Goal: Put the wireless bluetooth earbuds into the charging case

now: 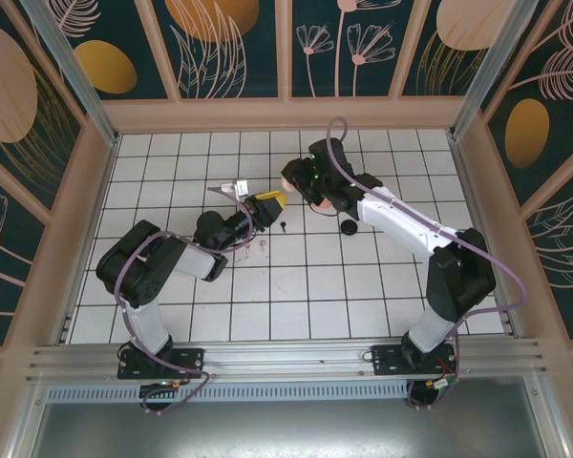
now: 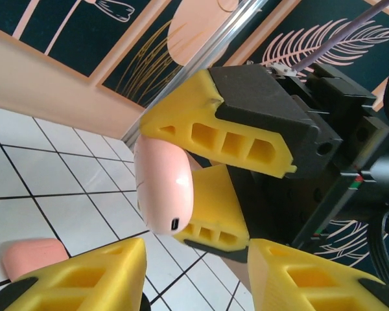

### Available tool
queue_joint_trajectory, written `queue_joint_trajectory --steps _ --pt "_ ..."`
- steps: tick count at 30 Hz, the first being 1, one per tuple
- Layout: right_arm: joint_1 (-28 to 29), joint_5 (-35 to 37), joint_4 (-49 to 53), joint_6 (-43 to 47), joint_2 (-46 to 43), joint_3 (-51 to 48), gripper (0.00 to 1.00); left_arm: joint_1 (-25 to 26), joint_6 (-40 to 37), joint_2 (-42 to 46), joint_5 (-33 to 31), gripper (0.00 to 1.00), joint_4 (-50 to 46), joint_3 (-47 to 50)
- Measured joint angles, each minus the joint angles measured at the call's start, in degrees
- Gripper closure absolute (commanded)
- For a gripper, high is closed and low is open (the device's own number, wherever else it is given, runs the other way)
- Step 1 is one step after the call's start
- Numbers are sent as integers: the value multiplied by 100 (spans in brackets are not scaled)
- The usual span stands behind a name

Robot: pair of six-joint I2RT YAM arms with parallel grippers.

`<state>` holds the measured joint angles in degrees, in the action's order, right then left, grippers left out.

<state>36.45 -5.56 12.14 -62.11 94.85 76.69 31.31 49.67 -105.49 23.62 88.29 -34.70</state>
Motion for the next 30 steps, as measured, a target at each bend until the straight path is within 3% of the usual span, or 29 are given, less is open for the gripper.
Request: queue_joint_trajectory --steps 13,24,30 --pt "127 109 -17 -2 4 11 66 -2 0 -289 -11 64 0 -352" --pt "181 122 -39 -24 7 11 67 -2 -2 -385 -26 62 2 -455" --pt "197 120 -42 -42 7 11 67 -2 -4 -387 -90 66 0 -455"
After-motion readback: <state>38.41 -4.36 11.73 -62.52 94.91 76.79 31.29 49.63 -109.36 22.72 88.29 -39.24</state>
